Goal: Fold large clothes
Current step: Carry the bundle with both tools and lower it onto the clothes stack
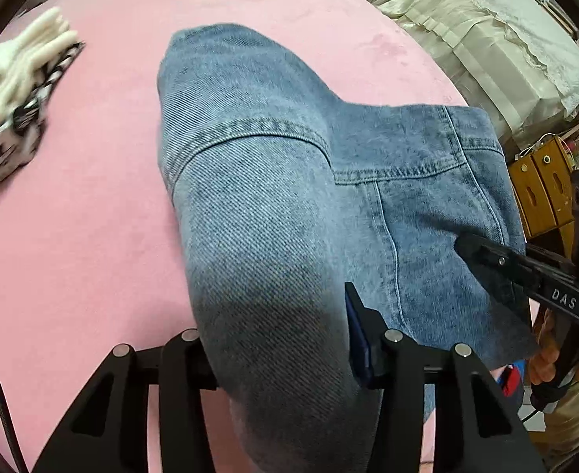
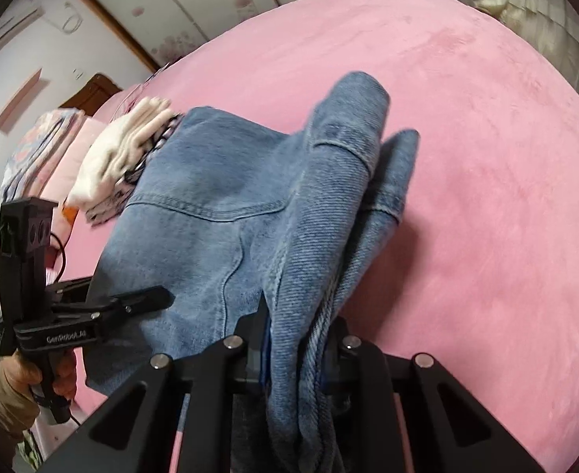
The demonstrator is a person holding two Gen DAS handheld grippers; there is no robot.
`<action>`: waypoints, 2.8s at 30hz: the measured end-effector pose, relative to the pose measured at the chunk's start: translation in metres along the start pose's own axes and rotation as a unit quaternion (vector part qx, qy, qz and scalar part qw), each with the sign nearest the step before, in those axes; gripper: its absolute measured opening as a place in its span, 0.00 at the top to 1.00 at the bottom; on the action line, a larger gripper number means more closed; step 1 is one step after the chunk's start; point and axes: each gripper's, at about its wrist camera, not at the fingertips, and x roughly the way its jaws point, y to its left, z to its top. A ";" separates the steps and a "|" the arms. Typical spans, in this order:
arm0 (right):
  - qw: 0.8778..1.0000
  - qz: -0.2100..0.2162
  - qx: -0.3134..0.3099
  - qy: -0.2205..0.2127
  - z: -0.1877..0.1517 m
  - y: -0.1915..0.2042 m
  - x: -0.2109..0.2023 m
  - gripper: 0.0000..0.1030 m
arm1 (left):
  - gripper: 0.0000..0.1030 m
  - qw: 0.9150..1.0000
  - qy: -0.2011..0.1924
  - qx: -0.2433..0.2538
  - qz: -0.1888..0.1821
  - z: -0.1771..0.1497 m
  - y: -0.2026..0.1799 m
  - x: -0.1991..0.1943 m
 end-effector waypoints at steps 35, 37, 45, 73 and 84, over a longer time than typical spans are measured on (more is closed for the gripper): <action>0.986 0.119 -0.090 -0.074 0.257 0.400 0.155 0.84 | 0.54 0.977 -0.149 -0.014 0.153 0.186 0.357 -0.246; 0.988 0.105 -0.088 -0.071 0.269 0.397 0.185 0.84 | 0.53 0.977 -0.142 -0.020 0.156 0.196 0.388 -0.214; 0.994 0.088 -0.057 -0.042 0.276 0.353 0.273 0.71 | 0.21 0.977 -0.144 -0.067 0.143 0.193 0.454 -0.148; 0.983 -0.079 -0.149 -0.073 0.250 0.352 0.255 0.70 | 0.99 0.959 -0.169 -0.081 0.213 0.163 0.411 -0.164; 0.984 -0.083 -0.129 -0.085 0.241 0.353 0.229 0.63 | 0.95 0.957 -0.183 -0.110 0.194 0.156 0.406 -0.178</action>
